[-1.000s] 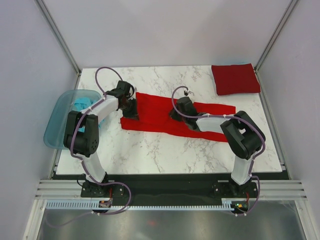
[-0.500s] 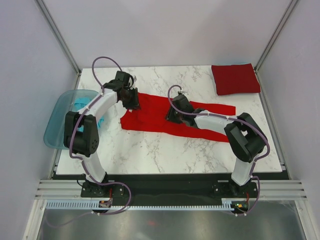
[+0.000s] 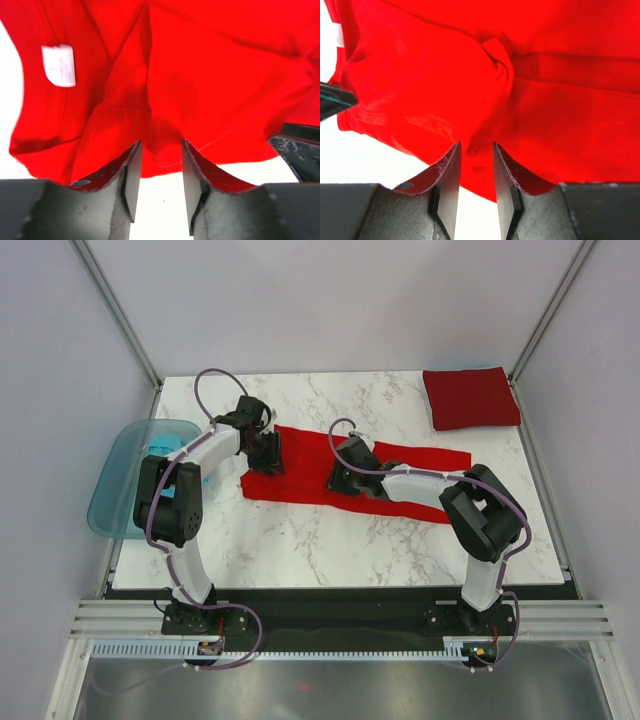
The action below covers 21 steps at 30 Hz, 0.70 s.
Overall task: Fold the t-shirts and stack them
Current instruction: Fold the tshirt
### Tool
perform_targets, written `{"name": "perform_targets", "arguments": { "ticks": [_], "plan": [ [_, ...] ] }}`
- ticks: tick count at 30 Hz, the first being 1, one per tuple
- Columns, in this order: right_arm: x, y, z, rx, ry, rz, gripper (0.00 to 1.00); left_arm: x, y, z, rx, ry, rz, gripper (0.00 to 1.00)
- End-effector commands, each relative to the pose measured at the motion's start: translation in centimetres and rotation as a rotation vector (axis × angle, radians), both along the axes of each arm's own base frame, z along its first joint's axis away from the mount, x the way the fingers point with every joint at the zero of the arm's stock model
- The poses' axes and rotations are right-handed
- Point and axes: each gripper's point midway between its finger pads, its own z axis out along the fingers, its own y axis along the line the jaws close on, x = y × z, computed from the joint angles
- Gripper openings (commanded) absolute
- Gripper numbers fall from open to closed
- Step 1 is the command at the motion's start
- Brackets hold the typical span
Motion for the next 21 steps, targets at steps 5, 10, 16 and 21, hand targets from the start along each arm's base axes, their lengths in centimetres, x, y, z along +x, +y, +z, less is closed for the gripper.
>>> {"name": "perform_targets", "arguments": {
  "ticks": [5,10,16,21],
  "plan": [
    [0.6,0.8,0.6,0.003,-0.015,-0.024,0.34,-0.6,-1.5,-0.8,-0.070,-0.008,-0.074,0.46],
    [0.9,0.9,1.5,0.001,-0.044,-0.010,0.07,-0.1,-1.5,-0.4,-0.070,-0.023,-0.067,0.37],
    [1.0,0.6,3.0,0.004,-0.069,-0.013,0.00,0.5,-1.2,1.8,-0.062,-0.084,-0.046,0.18],
    [0.7,0.5,3.8,0.010,-0.075,-0.016,0.00,0.2,-0.7,2.5,-0.048,-0.091,-0.033,0.16]
  ]
}}
